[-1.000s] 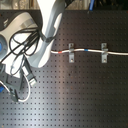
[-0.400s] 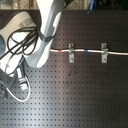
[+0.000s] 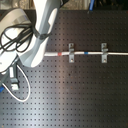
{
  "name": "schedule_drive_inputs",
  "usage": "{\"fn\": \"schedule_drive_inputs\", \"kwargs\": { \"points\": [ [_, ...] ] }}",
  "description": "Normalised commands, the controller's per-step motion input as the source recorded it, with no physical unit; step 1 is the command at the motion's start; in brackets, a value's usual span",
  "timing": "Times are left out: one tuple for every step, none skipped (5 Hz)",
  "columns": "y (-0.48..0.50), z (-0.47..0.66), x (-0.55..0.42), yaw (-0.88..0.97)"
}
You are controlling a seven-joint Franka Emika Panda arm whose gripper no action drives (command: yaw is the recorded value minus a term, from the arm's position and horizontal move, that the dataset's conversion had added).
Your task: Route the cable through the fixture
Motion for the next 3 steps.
{"fn": "schedule_drive_inputs", "kwargs": {
  "points": [
    [-0.252,0.06,0.144,0.42],
    [-0.284,0.00,-0.057,0.23],
    [-0.179,-0.27,-0.005,0.02]
  ]
}}
